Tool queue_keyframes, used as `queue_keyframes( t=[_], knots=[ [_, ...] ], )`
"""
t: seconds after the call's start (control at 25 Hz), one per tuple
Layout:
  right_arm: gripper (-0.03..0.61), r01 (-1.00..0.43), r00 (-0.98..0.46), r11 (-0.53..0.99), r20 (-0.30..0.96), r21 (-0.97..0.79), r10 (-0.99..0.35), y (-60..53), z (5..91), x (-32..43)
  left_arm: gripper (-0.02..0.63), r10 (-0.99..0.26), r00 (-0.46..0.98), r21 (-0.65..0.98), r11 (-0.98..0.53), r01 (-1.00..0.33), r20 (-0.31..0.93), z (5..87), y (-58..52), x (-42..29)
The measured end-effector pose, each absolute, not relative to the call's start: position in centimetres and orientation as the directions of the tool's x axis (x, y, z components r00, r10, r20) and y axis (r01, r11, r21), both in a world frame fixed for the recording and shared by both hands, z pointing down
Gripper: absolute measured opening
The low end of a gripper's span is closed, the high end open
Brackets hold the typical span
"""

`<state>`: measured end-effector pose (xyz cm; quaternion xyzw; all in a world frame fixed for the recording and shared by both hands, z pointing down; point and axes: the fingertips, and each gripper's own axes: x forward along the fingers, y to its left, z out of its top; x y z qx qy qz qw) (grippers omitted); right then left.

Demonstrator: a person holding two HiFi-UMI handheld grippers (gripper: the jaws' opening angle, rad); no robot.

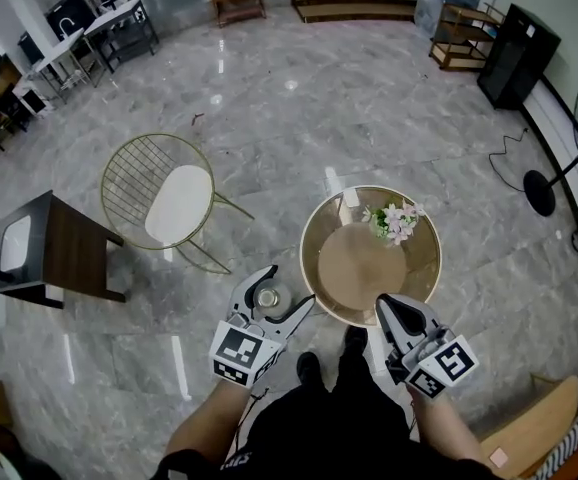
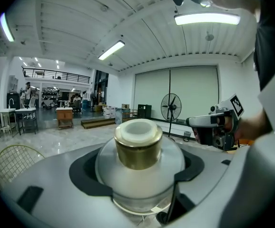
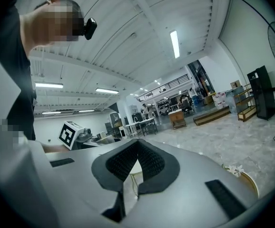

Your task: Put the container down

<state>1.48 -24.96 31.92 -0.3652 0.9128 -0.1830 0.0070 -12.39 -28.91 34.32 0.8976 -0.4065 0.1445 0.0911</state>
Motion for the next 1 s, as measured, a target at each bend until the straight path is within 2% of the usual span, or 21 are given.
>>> queue_keyframes(
  t=[0.44,0.6,1.0],
  knots=[
    [0.015,-0.682,-0.722,0.635,0.199,-0.363,-0.662,-32.2,39.2,7.8,0.348,-0.688,0.615,0.1,-0.631,-0.769,0.386,40.2,-36.6,-7.2],
    [0.015,-0.678,-0.728,0.63,0.222,-0.38,-0.649,-34.1,41.7,8.6,0.348,-0.686,0.595,0.065,-0.631,-0.773,0.419,43.1,-38.5,-6.2],
    [0.015,-0.646,-0.759,0.627,0.273,-0.435,-0.591,-37.2,49.4,9.1,0.348,-0.649,0.587,0.096,-0.627,-0.773,0.485,51.6,-41.3,-3.3]
  ],
)
